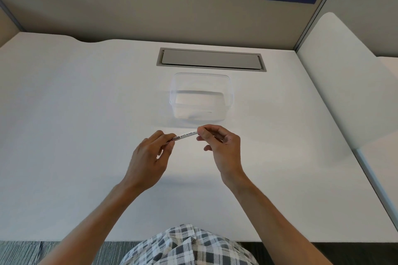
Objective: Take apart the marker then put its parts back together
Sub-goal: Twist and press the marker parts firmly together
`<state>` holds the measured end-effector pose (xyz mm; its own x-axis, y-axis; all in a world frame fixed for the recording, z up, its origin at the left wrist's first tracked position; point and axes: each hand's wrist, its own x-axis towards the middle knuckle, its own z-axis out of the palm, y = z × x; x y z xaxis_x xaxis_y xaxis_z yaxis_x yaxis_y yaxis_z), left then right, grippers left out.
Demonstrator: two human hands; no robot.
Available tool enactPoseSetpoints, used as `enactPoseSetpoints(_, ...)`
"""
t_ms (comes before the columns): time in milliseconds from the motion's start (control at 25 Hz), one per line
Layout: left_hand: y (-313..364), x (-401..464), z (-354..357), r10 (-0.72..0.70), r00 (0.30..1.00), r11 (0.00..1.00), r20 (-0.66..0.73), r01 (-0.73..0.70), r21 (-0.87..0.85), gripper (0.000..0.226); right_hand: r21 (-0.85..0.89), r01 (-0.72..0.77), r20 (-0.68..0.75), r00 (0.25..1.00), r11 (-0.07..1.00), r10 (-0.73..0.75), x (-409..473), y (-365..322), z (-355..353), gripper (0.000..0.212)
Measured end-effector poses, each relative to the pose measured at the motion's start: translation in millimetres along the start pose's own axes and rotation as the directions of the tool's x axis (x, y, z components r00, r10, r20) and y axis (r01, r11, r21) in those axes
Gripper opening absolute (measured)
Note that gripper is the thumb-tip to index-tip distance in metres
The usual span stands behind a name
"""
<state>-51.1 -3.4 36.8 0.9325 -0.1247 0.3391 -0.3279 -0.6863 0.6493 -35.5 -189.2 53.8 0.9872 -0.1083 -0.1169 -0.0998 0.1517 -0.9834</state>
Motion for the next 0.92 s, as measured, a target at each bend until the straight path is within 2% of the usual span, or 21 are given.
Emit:
enactPoseSetpoints(160,1,0,3,-0.057,0.989,0.972,0.135,0.086,-0.218,0.024,0.059,-0.084,-0.049,0.995,0.995,0.087,4,-1,0,0.002)
enactPoseSetpoints(360,6,-3,11,-0.157,0.978,0.933,0.135,0.192,-0.305,0.020,0.100,-0.184,-0.043,0.981,0.978,0.189,7,0,9,0.014)
enactPoseSetpoints(520,11,-4,16,-0.227,0.965,0.901,0.131,0.260,-0.347,0.021,0.121,-0.176,-0.001,0.984,0.977,0.177,6,1,15,0.022)
enactPoseSetpoints(640,10,-4,18,-0.284,0.937,0.861,0.206,0.343,-0.374,0.012,0.149,-0.138,0.002,0.990,0.979,0.139,8,-1,17,0.022)
enactPoseSetpoints(760,11,-5,19,-0.248,0.916,0.818,0.316,0.373,-0.439,0.015,0.195,-0.113,-0.009,0.993,0.974,0.117,11,-2,21,0.026)
enactPoseSetpoints(920,16,-9,23,-0.231,0.909,0.776,0.346,0.387,-0.499,0.020,0.314,-0.164,0.033,0.986,0.935,0.162,13,-3,23,0.030)
